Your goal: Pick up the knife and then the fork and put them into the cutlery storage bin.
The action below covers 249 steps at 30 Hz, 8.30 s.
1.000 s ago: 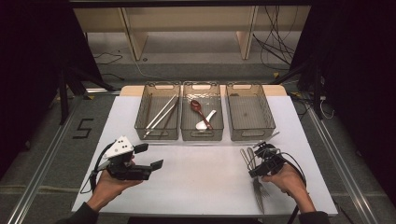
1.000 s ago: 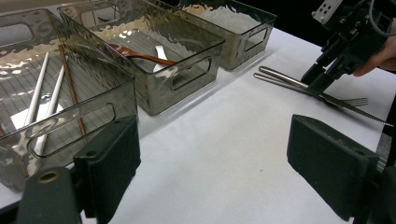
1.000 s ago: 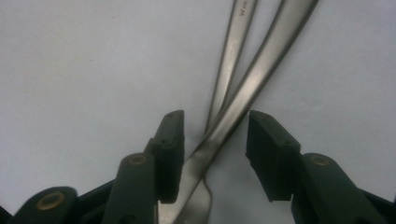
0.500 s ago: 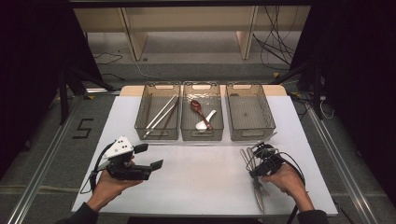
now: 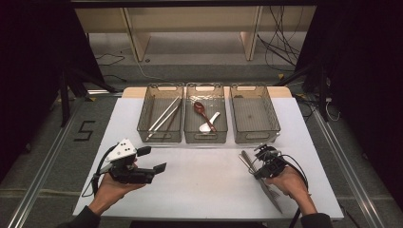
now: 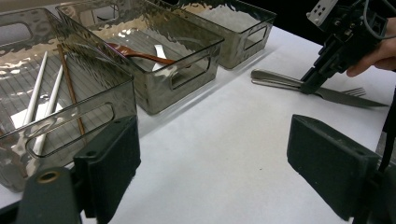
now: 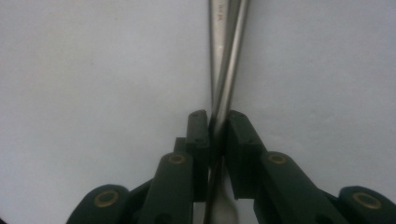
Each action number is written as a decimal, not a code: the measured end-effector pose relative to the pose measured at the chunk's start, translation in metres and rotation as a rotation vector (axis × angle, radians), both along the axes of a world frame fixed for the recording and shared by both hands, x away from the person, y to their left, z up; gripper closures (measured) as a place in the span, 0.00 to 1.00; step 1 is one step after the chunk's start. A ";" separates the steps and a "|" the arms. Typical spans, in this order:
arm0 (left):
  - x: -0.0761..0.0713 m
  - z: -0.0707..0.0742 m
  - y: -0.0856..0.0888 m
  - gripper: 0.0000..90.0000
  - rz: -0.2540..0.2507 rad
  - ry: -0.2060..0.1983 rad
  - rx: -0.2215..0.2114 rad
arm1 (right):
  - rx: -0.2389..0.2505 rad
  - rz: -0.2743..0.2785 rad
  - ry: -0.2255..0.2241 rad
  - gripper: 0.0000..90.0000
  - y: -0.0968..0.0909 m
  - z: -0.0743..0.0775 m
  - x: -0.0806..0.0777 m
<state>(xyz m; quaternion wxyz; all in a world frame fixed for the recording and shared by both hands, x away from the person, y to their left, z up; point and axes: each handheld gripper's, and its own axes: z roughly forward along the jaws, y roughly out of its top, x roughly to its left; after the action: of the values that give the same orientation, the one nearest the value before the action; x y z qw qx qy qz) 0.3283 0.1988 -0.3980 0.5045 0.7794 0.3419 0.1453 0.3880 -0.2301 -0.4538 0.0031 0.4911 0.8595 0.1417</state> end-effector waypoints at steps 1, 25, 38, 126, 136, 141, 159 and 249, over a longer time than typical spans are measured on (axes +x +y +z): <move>0.000 0.000 0.000 0.18 0.001 0.000 0.000 | -0.005 -0.002 -0.006 0.91 0.000 0.000 0.000; 0.000 0.000 0.000 0.18 0.003 0.001 -0.002 | 0.048 0.003 -0.097 0.93 -0.004 0.020 0.000; 0.000 0.000 0.000 0.18 0.003 0.001 -0.002 | 0.091 -0.022 -0.147 0.93 -0.011 0.031 0.000; 0.001 0.000 0.002 0.18 -0.001 0.005 -0.014 | 0.033 -0.269 -0.286 0.93 0.004 0.090 0.166; 0.001 0.000 0.002 0.18 -0.006 0.001 -0.015 | 0.012 -0.270 -0.303 0.92 0.010 0.088 0.173; 0.001 0.000 0.001 0.18 -0.009 0.001 -0.014 | 0.031 -0.278 -0.370 0.77 0.013 0.092 0.176; 0.000 0.000 0.002 0.18 -0.004 0.001 -0.012 | 0.104 -0.188 -0.379 0.45 0.007 0.118 0.148; -0.001 0.000 0.000 0.18 -0.006 0.000 -0.006 | -0.119 0.187 -0.020 0.93 0.009 0.000 0.001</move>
<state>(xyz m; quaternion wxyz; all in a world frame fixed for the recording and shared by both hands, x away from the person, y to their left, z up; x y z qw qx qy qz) 0.3274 0.1987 -0.3979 0.5073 0.7789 0.3401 0.1428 0.3890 -0.2213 -0.4537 0.0274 0.4063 0.9084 0.0948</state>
